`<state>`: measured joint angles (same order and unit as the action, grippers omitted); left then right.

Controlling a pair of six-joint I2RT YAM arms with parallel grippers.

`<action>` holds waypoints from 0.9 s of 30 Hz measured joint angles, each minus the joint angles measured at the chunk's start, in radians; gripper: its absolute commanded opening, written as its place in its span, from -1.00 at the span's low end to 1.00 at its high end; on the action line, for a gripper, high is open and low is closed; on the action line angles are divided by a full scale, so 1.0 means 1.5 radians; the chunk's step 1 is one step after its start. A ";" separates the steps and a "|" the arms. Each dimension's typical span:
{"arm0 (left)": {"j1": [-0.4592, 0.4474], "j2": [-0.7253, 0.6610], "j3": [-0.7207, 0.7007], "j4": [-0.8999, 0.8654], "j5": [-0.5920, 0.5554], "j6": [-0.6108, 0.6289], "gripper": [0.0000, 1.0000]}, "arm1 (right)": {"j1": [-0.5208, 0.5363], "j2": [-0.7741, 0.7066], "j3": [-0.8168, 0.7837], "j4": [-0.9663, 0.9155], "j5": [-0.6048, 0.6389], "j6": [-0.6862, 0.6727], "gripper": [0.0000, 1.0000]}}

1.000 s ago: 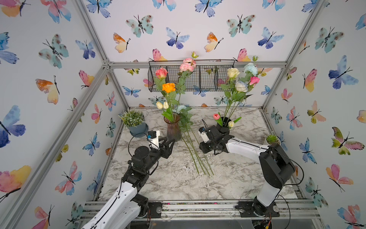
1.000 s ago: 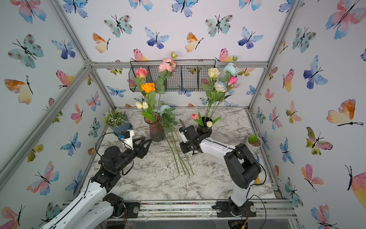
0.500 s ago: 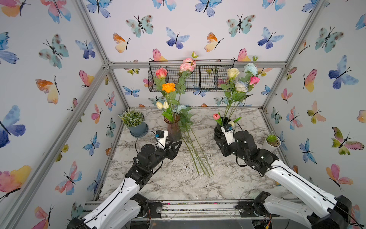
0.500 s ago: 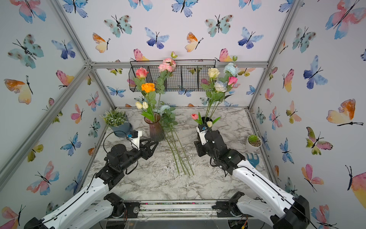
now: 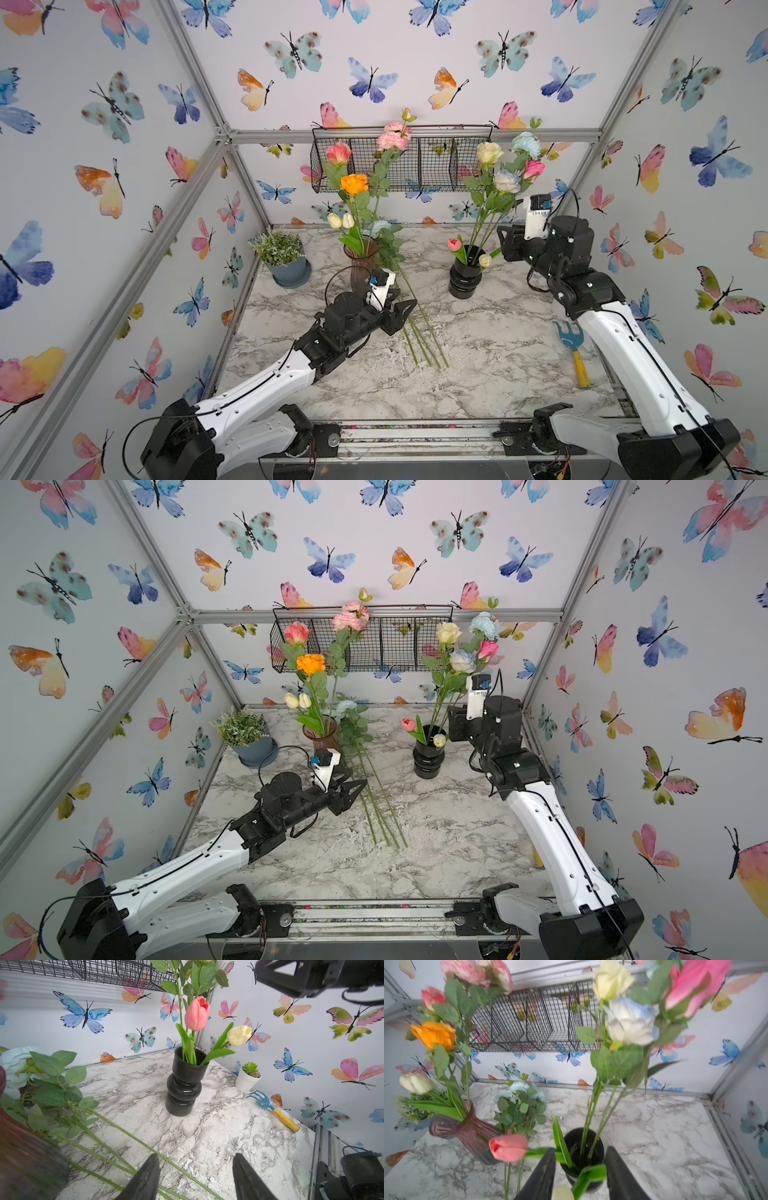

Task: Pick out blue flowers from the vase
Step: Pick up the flower from the vase.

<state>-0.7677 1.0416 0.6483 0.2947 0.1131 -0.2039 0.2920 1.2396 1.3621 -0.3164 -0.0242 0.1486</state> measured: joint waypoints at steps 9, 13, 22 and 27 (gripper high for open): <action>0.003 -0.027 -0.005 -0.011 -0.021 0.004 0.13 | -0.016 0.140 0.097 -0.025 -0.050 -0.027 -0.23; 0.019 -0.031 -0.012 -0.010 -0.012 0.003 0.13 | -0.016 0.166 0.068 -0.029 -0.063 -0.028 -0.24; 0.042 -0.056 -0.043 -0.011 -0.006 -0.003 0.13 | -0.016 0.220 0.058 -0.027 -0.070 -0.037 -0.24; 0.051 -0.063 -0.049 -0.010 -0.002 -0.004 0.13 | -0.016 0.261 0.073 -0.031 -0.055 -0.045 -0.24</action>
<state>-0.6907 0.9474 0.5751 0.2790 0.1097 -0.2104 0.2680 1.6314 1.4715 -0.3622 -0.1066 0.0814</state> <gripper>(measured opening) 0.567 0.380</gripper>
